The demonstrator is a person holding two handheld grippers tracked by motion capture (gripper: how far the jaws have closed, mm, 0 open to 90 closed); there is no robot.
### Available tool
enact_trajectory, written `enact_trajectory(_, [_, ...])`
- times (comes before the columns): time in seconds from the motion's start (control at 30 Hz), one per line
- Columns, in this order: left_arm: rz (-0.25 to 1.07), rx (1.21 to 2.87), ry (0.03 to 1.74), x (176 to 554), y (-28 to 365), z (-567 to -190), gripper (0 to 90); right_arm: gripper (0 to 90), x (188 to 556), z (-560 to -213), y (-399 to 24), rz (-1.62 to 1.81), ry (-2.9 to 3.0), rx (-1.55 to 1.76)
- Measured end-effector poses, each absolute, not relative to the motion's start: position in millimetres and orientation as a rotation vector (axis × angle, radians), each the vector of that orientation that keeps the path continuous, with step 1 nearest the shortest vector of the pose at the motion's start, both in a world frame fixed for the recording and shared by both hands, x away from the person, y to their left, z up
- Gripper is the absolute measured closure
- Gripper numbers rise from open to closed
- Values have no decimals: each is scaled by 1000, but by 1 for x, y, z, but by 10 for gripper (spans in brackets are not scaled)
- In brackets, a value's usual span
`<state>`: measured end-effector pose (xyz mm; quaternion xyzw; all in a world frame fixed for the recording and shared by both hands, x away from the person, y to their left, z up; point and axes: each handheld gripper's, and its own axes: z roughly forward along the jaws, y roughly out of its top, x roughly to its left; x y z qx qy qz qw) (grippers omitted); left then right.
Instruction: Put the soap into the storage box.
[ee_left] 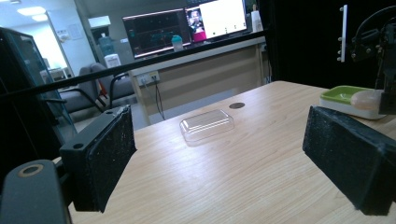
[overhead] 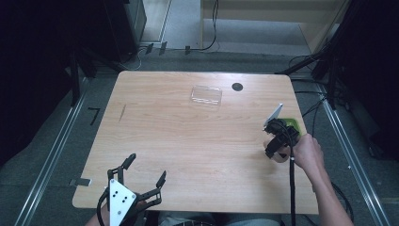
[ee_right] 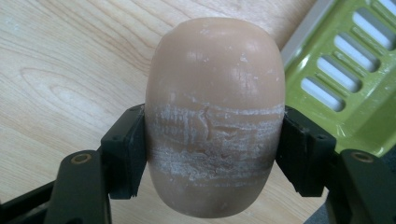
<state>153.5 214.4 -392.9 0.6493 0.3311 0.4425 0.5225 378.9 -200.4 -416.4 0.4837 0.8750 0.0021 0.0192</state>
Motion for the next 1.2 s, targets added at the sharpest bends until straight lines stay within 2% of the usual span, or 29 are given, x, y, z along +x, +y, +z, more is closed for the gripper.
enact_trajectory(1.2, [1062,1563,788,154,214,-393,99,336,386,-407,-235,13,2624,1610])
